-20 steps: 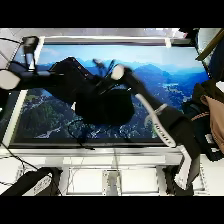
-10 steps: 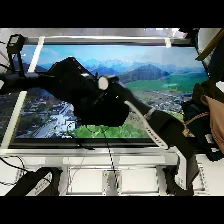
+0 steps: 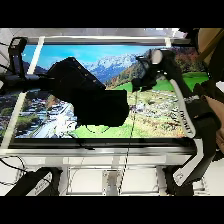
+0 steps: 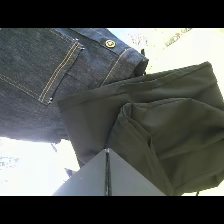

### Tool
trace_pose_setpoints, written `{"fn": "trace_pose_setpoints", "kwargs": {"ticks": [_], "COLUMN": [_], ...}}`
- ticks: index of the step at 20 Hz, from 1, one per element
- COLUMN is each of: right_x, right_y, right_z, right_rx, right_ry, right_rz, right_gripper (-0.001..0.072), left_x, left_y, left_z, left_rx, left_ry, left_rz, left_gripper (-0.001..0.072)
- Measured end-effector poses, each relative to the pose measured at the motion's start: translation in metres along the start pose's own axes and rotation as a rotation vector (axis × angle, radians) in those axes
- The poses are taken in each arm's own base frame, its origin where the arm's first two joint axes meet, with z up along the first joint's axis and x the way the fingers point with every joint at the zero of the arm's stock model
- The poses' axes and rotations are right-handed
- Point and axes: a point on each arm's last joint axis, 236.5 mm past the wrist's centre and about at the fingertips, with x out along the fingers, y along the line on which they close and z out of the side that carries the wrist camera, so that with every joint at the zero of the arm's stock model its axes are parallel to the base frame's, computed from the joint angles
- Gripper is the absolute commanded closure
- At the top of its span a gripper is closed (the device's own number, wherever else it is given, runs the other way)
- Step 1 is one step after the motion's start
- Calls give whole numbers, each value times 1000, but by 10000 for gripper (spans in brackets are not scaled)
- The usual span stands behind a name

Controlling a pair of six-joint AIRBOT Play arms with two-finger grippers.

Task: Fold the clothes and pants, and hang the long-sleeved shirts on hangers.

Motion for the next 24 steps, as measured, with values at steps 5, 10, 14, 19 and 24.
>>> {"fn": "trace_pose_setpoints", "kwargs": {"ticks": [5,10,14,19,24], "right_x": [44,87,113,124,87], "right_y": [-19,-4,27,76,110], "right_z": [-3,-10,-15,-22,-11], "right_rx": [229,284,274,201,110], "right_ry": [0,55,102,134,92], "right_rz": [252,355,423,511,601], "right_gripper": [176,176,177,610,705], "left_x": [0,0,0,0,0], "left_y": [-2,-2,-3,-5,-5], "left_z": [0,0,-3,-8,-10], "left_rx": [-4,-6,-6,-6,-6], "left_ry": [0,0,14,36,40], "left_rz": [-7,-9,-14,-20,-21], "left_gripper": [687,687,687,687,687]}}
